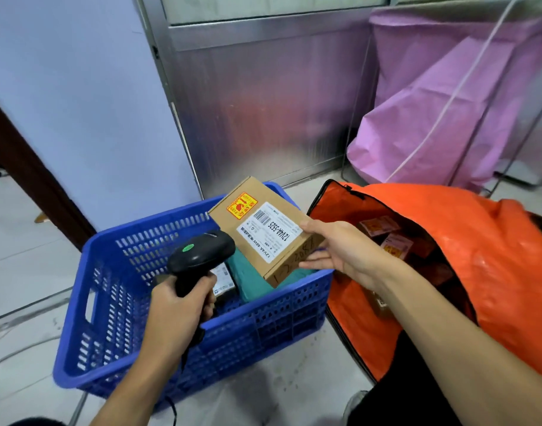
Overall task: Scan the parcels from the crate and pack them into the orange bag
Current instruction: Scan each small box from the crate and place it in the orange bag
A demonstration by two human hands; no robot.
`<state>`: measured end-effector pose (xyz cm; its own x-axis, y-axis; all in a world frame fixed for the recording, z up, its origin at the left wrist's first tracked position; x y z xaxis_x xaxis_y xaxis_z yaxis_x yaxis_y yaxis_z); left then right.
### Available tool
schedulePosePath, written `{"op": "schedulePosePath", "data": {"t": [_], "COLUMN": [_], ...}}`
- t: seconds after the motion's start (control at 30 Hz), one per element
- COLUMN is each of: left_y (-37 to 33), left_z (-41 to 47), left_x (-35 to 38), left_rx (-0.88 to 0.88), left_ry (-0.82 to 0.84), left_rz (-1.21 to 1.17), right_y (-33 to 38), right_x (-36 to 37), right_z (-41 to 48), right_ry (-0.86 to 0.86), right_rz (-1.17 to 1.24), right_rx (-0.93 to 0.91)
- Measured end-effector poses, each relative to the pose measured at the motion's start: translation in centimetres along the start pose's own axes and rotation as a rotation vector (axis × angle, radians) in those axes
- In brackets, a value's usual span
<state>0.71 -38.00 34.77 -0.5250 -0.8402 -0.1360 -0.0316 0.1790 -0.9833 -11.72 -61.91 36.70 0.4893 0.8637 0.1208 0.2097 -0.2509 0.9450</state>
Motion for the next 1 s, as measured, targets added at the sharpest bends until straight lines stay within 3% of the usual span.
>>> {"op": "schedulePosePath", "data": {"t": [0.33, 0.63, 1.0], "left_y": [-2.3, -1.6, 2.7], "left_z": [2.5, 5.7, 9.1], "left_x": [5.3, 11.1, 16.9], "left_rx": [-0.011, -0.019, -0.037], "left_ry": [0.24, 0.326, 0.37], "left_rz": [0.021, -0.018, -0.028], "right_y": [-2.0, -5.6, -14.8], "right_x": [-7.1, -13.4, -15.5], "right_z": [-4.1, -4.4, -3.3], "right_ry": [-0.134, -0.196, -0.221], "right_rz": [0.106, 0.281, 0.474], "right_rx": [0.024, 0.027, 0.193]}}
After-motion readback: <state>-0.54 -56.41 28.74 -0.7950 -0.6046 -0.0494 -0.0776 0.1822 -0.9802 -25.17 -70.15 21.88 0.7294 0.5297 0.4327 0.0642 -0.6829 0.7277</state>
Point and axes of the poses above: each hand's wrist, its own z-axis towards the middle knuckle, its own x-axis out of the palm, y = z × x, the point moved 3 cm from there along z, towards the middle knuckle, and after that the axes turned 5 degrees about y, right-handed, at the moved point
